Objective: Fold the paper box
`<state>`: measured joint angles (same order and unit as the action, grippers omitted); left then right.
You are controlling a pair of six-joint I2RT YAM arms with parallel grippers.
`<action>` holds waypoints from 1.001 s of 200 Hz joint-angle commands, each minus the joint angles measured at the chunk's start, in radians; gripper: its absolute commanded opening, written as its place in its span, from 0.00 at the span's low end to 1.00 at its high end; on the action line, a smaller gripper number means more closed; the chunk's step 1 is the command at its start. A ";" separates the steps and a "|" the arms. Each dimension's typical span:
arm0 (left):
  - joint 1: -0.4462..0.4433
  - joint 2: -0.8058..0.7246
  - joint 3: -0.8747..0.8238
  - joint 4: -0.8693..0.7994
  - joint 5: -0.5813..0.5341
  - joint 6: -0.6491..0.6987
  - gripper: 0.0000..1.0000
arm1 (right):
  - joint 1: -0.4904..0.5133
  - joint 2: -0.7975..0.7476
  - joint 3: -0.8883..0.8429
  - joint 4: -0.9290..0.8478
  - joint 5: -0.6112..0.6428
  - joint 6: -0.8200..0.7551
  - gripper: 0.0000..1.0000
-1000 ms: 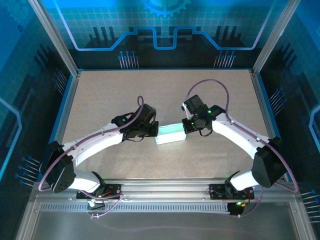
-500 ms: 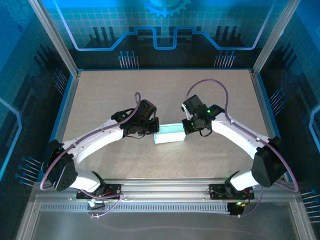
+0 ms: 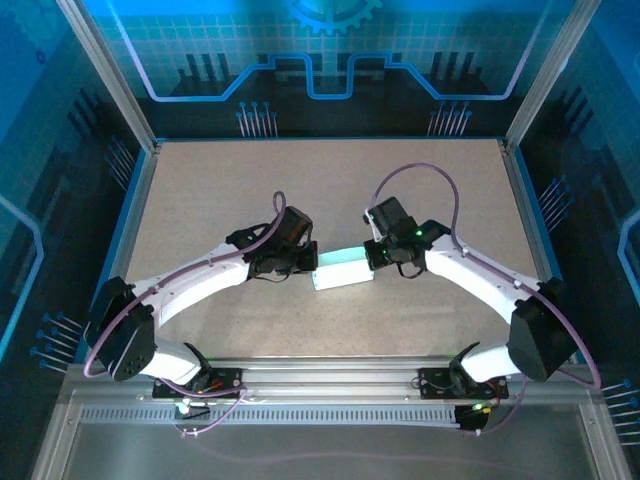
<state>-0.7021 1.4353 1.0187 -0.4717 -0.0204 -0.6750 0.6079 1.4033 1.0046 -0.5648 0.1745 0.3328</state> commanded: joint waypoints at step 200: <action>0.013 -0.098 -0.091 0.123 0.029 -0.343 0.60 | 0.098 -0.124 -0.273 0.270 0.148 -0.015 0.00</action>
<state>-0.6956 1.3140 0.9428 -0.3122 0.0246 -0.8791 0.6872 1.2732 0.7631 -0.2554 0.3077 0.3141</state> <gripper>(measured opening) 0.623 0.062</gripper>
